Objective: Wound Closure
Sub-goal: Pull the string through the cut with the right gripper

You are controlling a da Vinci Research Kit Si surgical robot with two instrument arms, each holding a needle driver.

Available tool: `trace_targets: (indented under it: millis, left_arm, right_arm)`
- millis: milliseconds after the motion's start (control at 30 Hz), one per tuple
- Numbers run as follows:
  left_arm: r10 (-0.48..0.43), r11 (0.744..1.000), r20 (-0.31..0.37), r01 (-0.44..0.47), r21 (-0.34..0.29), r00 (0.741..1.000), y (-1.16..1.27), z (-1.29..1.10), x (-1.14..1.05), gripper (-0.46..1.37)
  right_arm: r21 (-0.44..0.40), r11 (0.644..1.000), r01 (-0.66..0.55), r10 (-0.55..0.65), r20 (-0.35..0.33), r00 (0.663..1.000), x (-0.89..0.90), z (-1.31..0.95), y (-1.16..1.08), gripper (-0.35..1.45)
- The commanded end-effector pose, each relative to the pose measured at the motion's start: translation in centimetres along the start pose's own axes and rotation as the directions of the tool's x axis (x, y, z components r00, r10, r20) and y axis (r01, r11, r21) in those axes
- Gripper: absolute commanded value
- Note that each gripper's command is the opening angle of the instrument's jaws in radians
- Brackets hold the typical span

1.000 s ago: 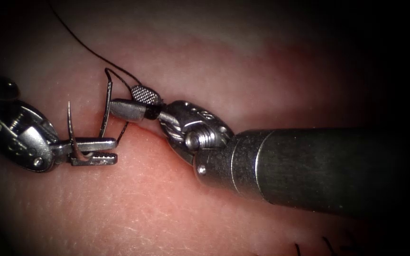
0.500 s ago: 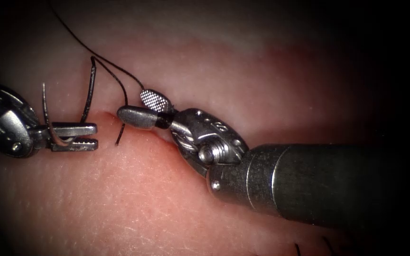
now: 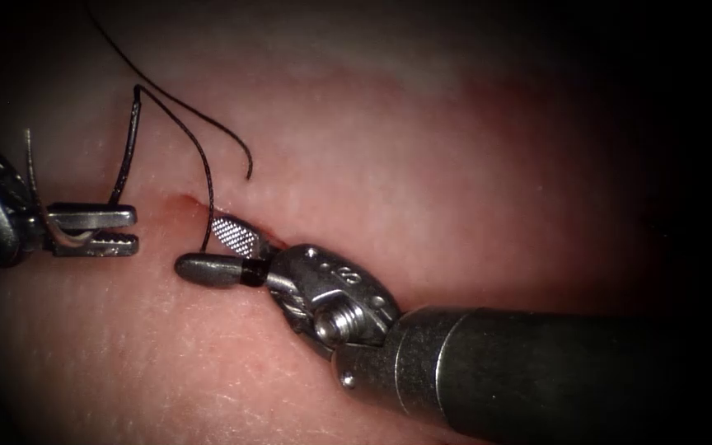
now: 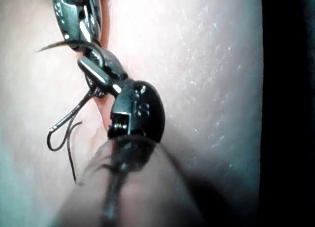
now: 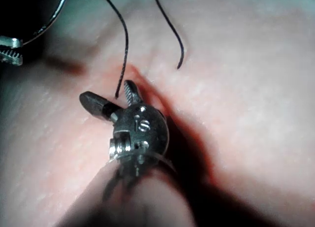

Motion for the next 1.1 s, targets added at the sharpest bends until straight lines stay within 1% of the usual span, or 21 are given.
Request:
trace_targets:
  millis: [33, 133, 167, 200, 233, 300, 400, 433, 533, 600, 633, 733, 767, 867, 900, 1100]
  left_arm:
    - [0.0, 1.0, 0.002, 0.0, -0.005, 1.0, 0.0, 0.0, 0.01, -0.35]
    - [0.002, 1.0, 0.004, -0.002, -0.005, 1.0, -0.01, 0.0, 0.05, -0.35]
    - [0.001, 1.0, 0.005, -0.001, -0.005, 1.0, -0.02, 0.0, 0.07, -0.35]
    - [0.006, 1.0, 0.006, -0.006, -0.005, 1.0, -0.02, 0.0, 0.08, -0.35]
    - [0.006, 1.0, 0.006, -0.006, -0.005, 1.0, -0.02, 0.0, 0.09, -0.35]
    - [0.005, 1.0, 0.006, -0.005, -0.005, 1.0, -0.02, 0.0, 0.1, -0.35]
    - [0.005, 1.0, 0.007, -0.005, -0.005, 1.0, -0.02, 0.0, 0.1, -0.35]
    - [0.005, 1.0, 0.007, -0.005, -0.005, 1.0, -0.02, -0.01, 0.1, -0.35]
    - [0.005, 1.0, 0.007, -0.005, -0.004, 1.0, -0.01, -0.01, 0.11, -0.35]
    - [0.005, 1.0, 0.008, -0.005, -0.004, 1.0, -0.01, -0.02, 0.12, -0.35]
    - [0.011, 1.0, 0.008, -0.011, -0.004, 1.0, 0.0, -0.02, 0.13, -0.35]
    - [0.01, 1.0, 0.01, -0.01, -0.003, 1.0, 0.02, -0.04, 0.17, -0.35]
    - [0.01, 1.0, 0.01, -0.01, -0.003, 1.0, 0.02, -0.04, 0.17, -0.35]
    - [0.007, 1.0, 0.012, -0.007, -0.003, 1.0, 0.03, -0.06, 0.23, -0.35]
    - [0.007, 1.0, 0.012, -0.007, -0.004, 1.0, 0.03, -0.06, 0.24, -0.35]
    - [-0.001, 1.0, 0.014, 0.001, -0.008, 1.0, 0.01, -0.16, 0.37, -0.35]
  right_arm:
    - [-0.005, 1.0, 0.0, 0.0, -0.004, 1.0, 0.01, 0.01, 0.02, 0.82]
    - [-0.015, 1.0, -0.001, 0.001, -0.01, 1.0, 0.02, 0.06, 0.04, 0.76]
    - [-0.017, 1.0, -0.001, 0.001, -0.012, 1.0, 0.02, 0.08, 0.04, 0.67]
    - [-0.018, 1.0, -0.001, 0.001, -0.013, 1.0, 0.02, 0.1, 0.03, 0.4]
    - [-0.019, 1.0, -0.001, 0.0, -0.013, 1.0, 0.01, 0.12, 0.02, -0.11]
    - [-0.02, 1.0, -0.001, 0.0, -0.014, 1.0, 0.01, 0.14, 0.01, -0.35]
    - [-0.022, 1.0, 0.0, -0.001, -0.012, 1.0, 0.0, 0.12, 0.01, -0.35]
    - [-0.026, 1.0, 0.0, -0.001, 0.0, 1.0, -0.01, 0.1, 0.01, -0.35]
    - [-0.051, 0.999, -0.004, 0.008, 0.06, 0.998, -0.04, 0.06, -0.04, -0.35]
    - [-0.056, 0.998, -0.009, 0.017, 0.143, 0.99, -0.09, 0.03, -0.13, -0.35]
    - [-0.055, 0.998, -0.009, 0.018, 0.157, 0.987, -0.1, 0.03, -0.16, -0.35]
    - [-0.036, 0.999, -0.019, 0.026, 0.217, 0.976, -0.18, 0.04, -0.35, -0.35]
    - [-0.031, 0.999, -0.019, 0.025, 0.221, 0.975, -0.18, 0.04, -0.37, -0.35]
    - [0.009, 1.0, -0.03, 0.027, 0.247, 0.969, -0.24, 0.1, -0.57, -0.35]
    - [0.013, 1.0, -0.029, 0.025, 0.249, 0.968, -0.25, 0.11, -0.59, -0.35]
    - [0.083, 0.996, -0.026, -0.001, 0.313, 0.95, -0.38, 0.23, -0.98, -0.35]
